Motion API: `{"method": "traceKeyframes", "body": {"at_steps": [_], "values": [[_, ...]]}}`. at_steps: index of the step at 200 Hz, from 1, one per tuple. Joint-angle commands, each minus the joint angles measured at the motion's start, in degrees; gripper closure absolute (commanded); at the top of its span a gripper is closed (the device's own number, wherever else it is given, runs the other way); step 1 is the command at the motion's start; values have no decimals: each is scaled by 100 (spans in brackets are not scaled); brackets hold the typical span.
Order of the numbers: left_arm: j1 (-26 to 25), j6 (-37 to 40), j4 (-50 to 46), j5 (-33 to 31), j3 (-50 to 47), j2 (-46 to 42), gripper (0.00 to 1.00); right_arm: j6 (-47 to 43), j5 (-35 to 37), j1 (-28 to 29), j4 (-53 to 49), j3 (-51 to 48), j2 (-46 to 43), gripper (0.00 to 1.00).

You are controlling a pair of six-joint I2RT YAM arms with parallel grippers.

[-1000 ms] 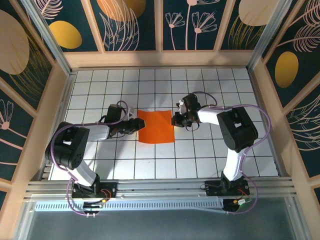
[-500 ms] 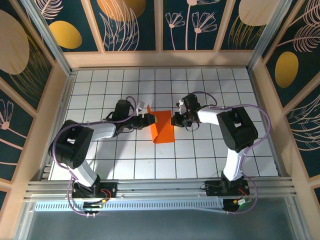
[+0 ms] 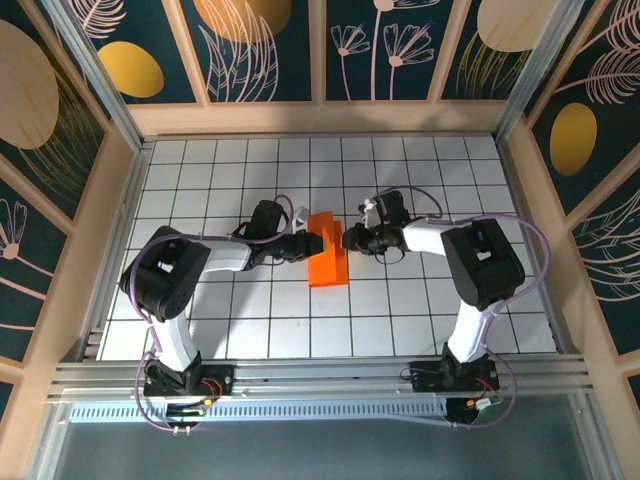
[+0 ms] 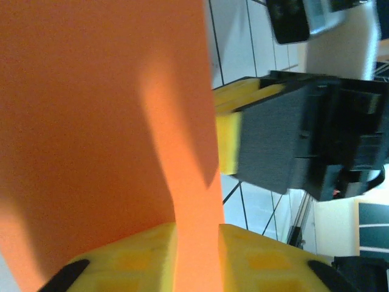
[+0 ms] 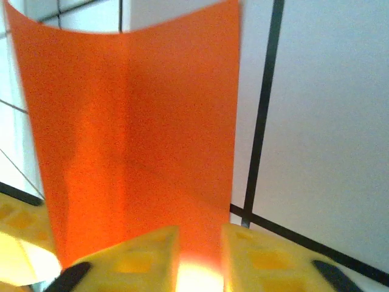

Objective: Fold a paper plane with a square sheet of paper (fold left side to right side)
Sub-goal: First fold in half a square sheet of paper at the center of the table.

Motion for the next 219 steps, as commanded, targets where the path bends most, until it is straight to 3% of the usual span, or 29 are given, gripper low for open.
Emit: {"method": "traceKeyframes", "body": {"at_steps": [1, 23, 41, 95, 133, 164, 186, 219], "values": [[-47, 49, -65, -68, 153, 125, 86, 47, -292, -178, 351, -119, -483, 65], [-61, 58, -76, -111, 159, 151, 94, 89, -542, -267, 464, -187, -683, 47], [-70, 53, -77, -120, 160, 160, 100, 237, -890, -248, 702, -224, -702, 40], [-78, 53, -63, -133, 153, 168, 100, 494, -1148, 60, 1032, -81, -158, 40], [-78, 46, -45, -118, 143, 169, 100, 643, -1361, 174, 1227, -33, 92, 55], [-77, 38, -13, -137, 134, 100, 100, 567, -1315, 183, 1080, -21, 128, 80], [-74, 58, -194, -436, 114, -132, 91, 428, -1082, 183, 775, 15, 118, 100], [-75, 197, -955, -1346, 143, -616, 67, 269, -598, 184, 322, 84, 116, 100]]}}
